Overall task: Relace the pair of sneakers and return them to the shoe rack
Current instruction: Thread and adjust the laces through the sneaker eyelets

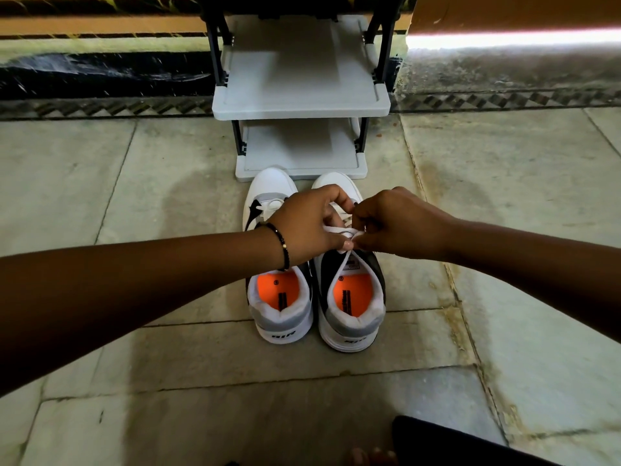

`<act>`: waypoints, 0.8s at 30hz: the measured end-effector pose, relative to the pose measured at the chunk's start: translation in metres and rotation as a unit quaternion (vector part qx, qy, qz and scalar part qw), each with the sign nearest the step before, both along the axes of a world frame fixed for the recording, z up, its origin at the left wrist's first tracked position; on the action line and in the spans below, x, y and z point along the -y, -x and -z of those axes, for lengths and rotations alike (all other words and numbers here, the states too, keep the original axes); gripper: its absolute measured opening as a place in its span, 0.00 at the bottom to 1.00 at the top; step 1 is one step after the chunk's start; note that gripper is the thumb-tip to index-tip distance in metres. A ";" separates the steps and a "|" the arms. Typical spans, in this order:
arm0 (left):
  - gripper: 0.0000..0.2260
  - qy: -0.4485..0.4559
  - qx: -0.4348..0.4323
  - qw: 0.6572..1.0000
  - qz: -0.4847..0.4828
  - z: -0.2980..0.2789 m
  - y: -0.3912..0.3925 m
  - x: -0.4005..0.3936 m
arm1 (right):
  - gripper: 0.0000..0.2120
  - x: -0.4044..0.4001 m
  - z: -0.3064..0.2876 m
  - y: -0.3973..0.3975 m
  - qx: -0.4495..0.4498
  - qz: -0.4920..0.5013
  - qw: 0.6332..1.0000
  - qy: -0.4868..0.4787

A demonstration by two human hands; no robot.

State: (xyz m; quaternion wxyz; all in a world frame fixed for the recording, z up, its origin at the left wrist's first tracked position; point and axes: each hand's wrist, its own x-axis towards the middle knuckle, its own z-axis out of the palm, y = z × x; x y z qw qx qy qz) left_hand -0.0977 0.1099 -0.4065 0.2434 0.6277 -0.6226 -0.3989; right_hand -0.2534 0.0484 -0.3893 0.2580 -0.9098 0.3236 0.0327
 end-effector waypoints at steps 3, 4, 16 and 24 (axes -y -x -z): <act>0.22 -0.011 0.043 0.999 0.006 -0.002 0.002 0.000 | 0.16 -0.001 0.006 -0.002 0.013 0.038 0.999 0.021; 0.23 -0.022 0.051 0.998 0.009 -0.003 0.002 0.001 | 0.16 -0.002 0.008 -0.002 0.014 0.053 0.998 0.030; 0.10 -0.176 -0.030 0.983 -0.052 -0.012 -0.001 0.021 | 0.10 -0.009 0.007 -0.004 0.046 0.144 0.988 -0.025; 0.10 -0.135 0.035 0.989 0.041 -0.006 -0.004 0.018 | 0.07 -0.015 0.008 -0.003 0.042 0.112 0.992 0.041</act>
